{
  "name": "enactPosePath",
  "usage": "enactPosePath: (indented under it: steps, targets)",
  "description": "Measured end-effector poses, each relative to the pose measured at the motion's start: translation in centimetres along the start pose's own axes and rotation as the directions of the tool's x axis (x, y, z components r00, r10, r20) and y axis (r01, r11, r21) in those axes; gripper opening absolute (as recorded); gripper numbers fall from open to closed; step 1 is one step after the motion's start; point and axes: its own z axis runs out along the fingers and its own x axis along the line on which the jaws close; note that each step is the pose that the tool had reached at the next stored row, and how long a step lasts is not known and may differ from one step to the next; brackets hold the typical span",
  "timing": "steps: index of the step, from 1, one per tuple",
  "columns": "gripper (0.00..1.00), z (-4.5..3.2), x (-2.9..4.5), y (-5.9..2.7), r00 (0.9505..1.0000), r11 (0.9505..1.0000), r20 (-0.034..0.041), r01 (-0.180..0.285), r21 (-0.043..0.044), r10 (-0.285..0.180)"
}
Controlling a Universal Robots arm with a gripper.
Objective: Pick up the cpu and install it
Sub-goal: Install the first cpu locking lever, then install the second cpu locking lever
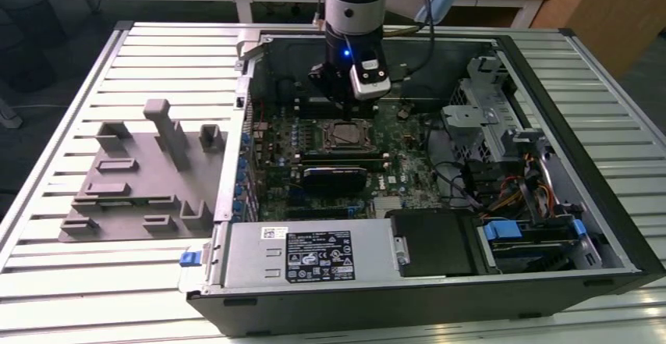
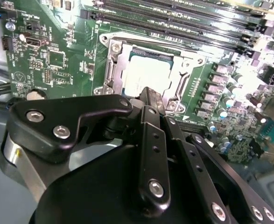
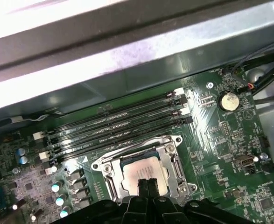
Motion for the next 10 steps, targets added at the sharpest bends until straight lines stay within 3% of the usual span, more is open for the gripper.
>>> enactPosePath:
  steps: [10]
  targets:
    - [0.11, -0.09, 0.00, 0.00, 1.0000, 1.0000, 0.0001, 0.000, 0.0003, 0.000]
